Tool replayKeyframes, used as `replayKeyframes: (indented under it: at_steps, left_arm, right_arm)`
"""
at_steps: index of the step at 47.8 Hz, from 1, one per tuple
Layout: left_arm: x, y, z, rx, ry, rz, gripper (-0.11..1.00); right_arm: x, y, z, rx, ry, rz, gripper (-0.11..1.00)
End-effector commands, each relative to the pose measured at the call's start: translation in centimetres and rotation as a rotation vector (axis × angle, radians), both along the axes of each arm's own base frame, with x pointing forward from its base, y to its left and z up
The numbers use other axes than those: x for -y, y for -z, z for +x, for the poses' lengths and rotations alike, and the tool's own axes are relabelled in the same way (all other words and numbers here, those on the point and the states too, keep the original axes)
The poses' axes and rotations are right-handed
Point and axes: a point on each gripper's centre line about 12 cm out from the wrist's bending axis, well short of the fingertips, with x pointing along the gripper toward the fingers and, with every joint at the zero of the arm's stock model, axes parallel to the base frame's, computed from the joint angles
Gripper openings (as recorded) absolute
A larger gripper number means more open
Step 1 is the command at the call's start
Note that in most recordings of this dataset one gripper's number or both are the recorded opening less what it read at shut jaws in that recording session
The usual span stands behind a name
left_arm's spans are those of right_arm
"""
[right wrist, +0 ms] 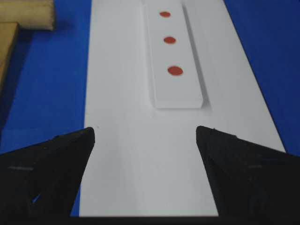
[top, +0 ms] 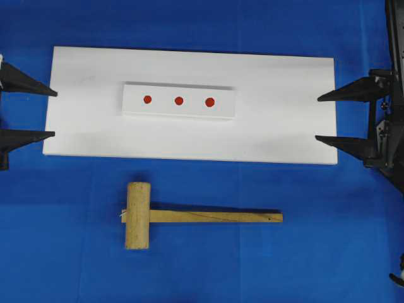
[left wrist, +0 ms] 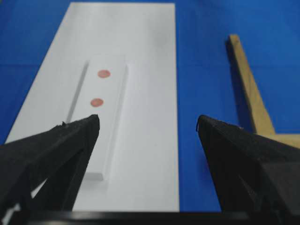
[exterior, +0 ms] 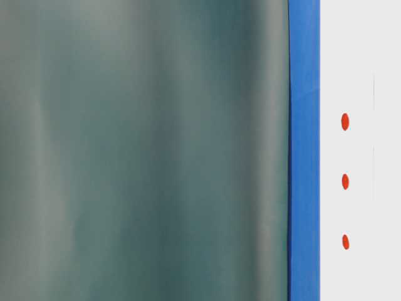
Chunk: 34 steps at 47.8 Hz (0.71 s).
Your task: Hit the mark with a hammer.
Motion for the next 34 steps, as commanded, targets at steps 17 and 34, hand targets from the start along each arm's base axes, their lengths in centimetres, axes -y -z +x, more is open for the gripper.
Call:
replayKeyframes:
  at_steps: [17,34]
  left_arm:
    - [0.06,0.11,-0.31,0.012,0.004,0.003,0.83]
    - [0.06,0.36,-0.37,0.006,0.004,0.003,0.83]
  right_arm:
    - [0.38,0.15,-0.47,0.019,0.03,0.003,0.82]
    - [0.43,0.13,-0.48,0.021,0.034,0.002,0.81]
